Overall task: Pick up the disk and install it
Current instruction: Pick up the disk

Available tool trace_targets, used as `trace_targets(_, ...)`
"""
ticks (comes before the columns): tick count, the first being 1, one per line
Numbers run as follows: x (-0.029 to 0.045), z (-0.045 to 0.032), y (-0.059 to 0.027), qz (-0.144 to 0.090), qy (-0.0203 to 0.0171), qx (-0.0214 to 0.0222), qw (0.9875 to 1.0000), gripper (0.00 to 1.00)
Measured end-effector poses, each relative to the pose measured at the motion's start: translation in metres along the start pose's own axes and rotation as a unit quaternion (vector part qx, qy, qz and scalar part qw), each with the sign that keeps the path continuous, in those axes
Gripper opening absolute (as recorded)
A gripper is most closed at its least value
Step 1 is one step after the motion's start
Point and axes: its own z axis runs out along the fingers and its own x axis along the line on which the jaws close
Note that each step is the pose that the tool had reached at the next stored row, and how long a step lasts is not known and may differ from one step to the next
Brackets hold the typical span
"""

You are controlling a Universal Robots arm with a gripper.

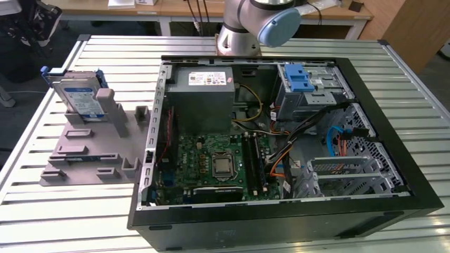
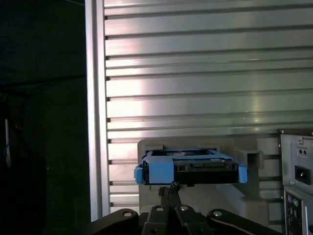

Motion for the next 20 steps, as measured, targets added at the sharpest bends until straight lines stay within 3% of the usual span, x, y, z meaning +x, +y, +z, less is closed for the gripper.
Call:
trace_targets(10,0.0,-0.0001,0.0,-0.048,0.002,0.002,0.9989,0.11)
trace_targets(20,0.0,-0.0001,0.0,-0.091,0.0037,0.0037,0.9958,0.11)
